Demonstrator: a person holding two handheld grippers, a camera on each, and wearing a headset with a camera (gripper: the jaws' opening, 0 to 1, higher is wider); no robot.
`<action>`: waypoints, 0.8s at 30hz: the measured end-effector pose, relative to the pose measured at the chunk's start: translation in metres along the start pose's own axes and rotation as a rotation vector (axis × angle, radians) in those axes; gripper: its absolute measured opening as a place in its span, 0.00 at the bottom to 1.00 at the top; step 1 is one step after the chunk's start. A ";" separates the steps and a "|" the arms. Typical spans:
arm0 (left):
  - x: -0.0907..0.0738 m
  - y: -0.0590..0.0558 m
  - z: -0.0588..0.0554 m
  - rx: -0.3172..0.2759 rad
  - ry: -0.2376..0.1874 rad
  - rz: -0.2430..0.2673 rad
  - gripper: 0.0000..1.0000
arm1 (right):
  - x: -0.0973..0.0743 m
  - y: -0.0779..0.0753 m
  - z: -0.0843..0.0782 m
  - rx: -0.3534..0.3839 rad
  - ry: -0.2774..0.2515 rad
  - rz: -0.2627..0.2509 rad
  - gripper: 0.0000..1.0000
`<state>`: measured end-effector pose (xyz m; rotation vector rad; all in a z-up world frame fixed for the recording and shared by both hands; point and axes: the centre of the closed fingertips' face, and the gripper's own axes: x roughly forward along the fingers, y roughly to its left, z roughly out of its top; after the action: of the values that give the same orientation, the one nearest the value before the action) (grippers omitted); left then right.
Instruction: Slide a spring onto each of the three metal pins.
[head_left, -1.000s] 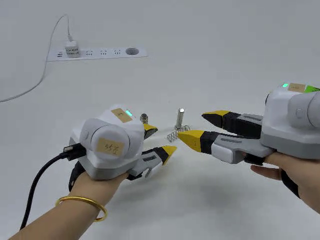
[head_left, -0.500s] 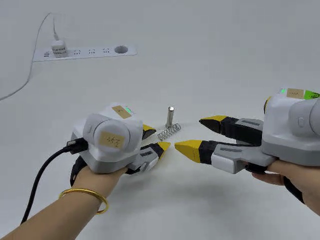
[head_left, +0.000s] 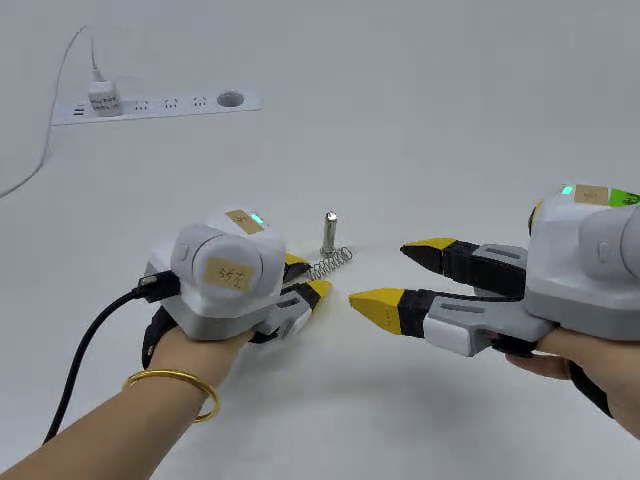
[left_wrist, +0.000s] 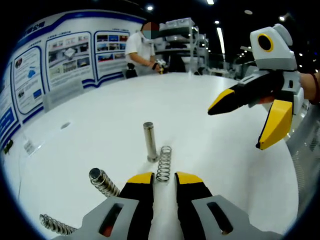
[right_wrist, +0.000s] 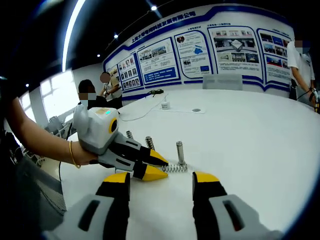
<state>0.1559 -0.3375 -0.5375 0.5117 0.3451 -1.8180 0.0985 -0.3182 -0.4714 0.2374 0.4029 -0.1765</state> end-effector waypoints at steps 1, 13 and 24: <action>0.000 0.000 0.000 -0.006 0.000 -0.003 0.15 | 0.000 0.000 0.000 0.001 0.000 -0.002 0.51; -0.004 -0.004 -0.002 -0.026 0.007 -0.016 0.10 | -0.001 -0.005 0.002 0.039 -0.012 -0.016 0.51; -0.020 -0.011 -0.005 -0.062 -0.011 -0.044 0.10 | 0.000 -0.011 0.004 0.094 -0.015 -0.035 0.51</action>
<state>0.1508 -0.3149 -0.5318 0.4545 0.4066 -1.8455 0.0979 -0.3301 -0.4701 0.3216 0.3839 -0.2317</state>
